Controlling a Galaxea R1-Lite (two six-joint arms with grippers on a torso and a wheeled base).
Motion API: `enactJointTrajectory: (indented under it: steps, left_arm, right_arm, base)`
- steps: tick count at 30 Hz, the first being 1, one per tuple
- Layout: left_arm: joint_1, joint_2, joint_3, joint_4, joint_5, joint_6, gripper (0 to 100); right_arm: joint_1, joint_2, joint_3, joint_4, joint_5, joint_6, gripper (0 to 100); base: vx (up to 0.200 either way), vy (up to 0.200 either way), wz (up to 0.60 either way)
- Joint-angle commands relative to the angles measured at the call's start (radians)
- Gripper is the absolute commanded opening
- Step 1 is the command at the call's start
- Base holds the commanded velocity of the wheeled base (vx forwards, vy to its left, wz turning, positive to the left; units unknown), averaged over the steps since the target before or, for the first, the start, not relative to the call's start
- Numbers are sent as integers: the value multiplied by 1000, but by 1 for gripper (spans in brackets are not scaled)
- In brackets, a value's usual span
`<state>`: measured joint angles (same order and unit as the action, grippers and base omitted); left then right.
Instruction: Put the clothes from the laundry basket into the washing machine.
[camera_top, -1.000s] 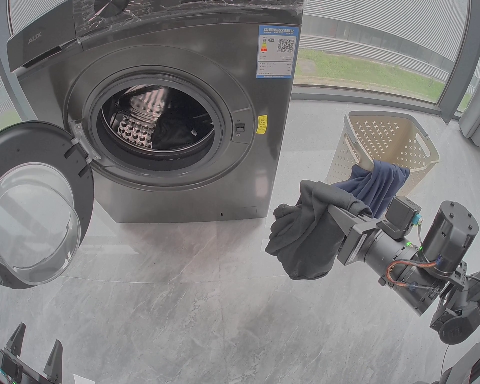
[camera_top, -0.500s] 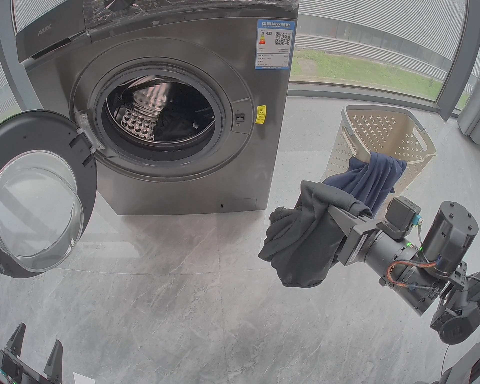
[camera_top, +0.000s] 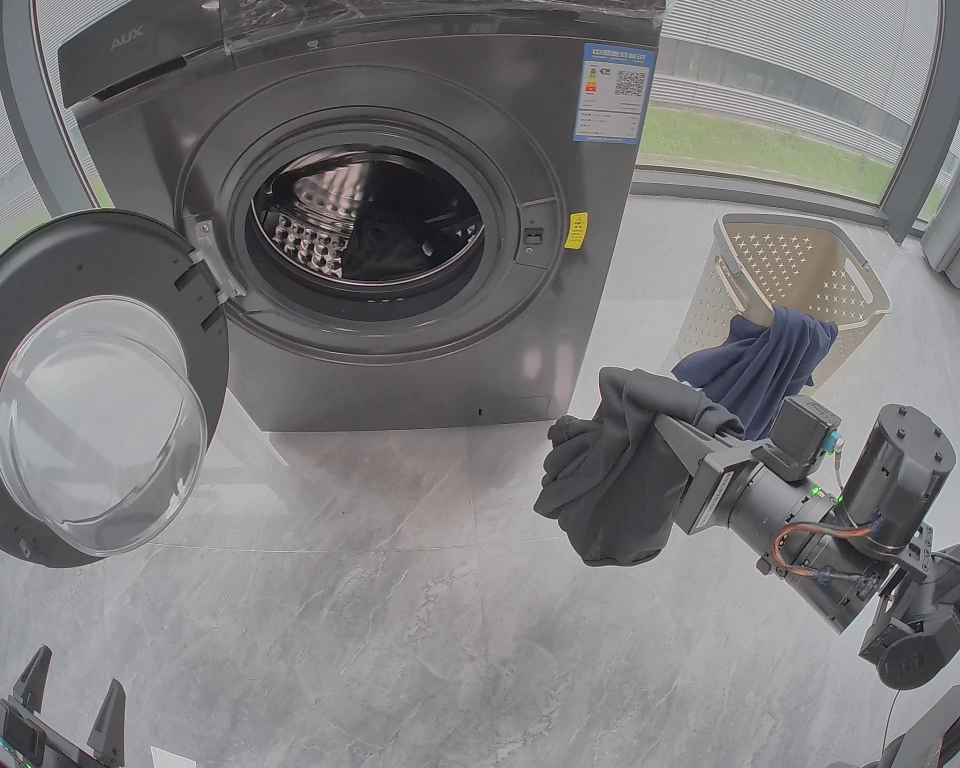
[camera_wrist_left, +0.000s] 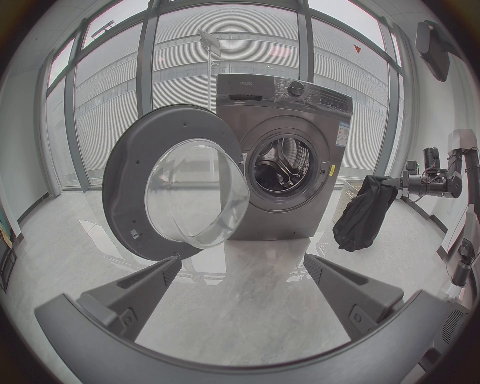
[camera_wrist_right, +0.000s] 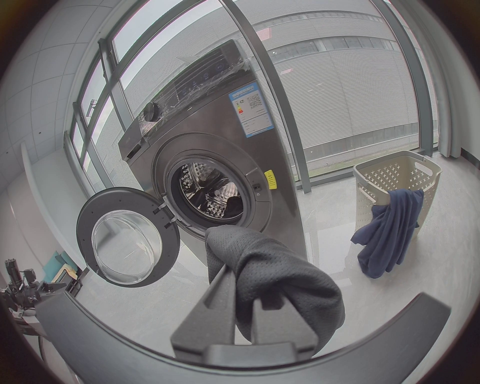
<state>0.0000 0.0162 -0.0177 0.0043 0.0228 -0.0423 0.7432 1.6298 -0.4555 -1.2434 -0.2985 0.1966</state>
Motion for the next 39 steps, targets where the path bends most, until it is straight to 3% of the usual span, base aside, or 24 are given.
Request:
enactJointTrajectory:
  steps: [1, 6, 11, 14, 17, 24, 28, 31, 35, 39]
  left_arm:
    - [0, -13, 16, 0, 0, -1, 100]
    - [0, -13, 16, 0, 0, -1, 100]
    - [0, -13, 16, 0, 0, 2, 100]
    - [0, -13, 16, 0, 0, 2, 100]
    - [0, -13, 16, 0, 0, 2, 100]
    - [0, -13, 16, 0, 0, 4, 100]
    - [0, -13, 16, 0, 0, 4, 100]
    - [0, -13, 16, 0, 0, 4, 100]
    - [0, -13, 16, 0, 0, 4, 100]
    - [0, -13, 16, 0, 0, 4, 100]
  right_arm:
    - [1, 2, 0, -2, -2, 0, 0]
    - [-4, -1, -28, -2, -8, 9, 0]
    - [-33, 12, -46, -1, -11, 95, 0]
    - [-59, 9, 6, 4, -39, 21, 0]
    - [-53, 15, 34, 5, -30, 17, 0]
    - [-58, 24, 12, 13, -4, 104, 0]
    - [-58, 18, 34, 15, 19, 106, 0]
    - [-50, 15, 37, 18, 15, 113, 0]
    - [-47, 24, 38, 15, 4, 159, 0]
    - [-61, 24, 34, 15, 7, 155, 0]
  base:
    - [0, 0, 0]
    - [0, 0, 0]
    - [0, 0, 0]
    - [0, 0, 0]
    - [0, 0, 0]
    - [0, 0, 0]
    - [0, 0, 0]
    - [0, 0, 0]
    - [0, 0, 0]
    - [0, 0, 0]
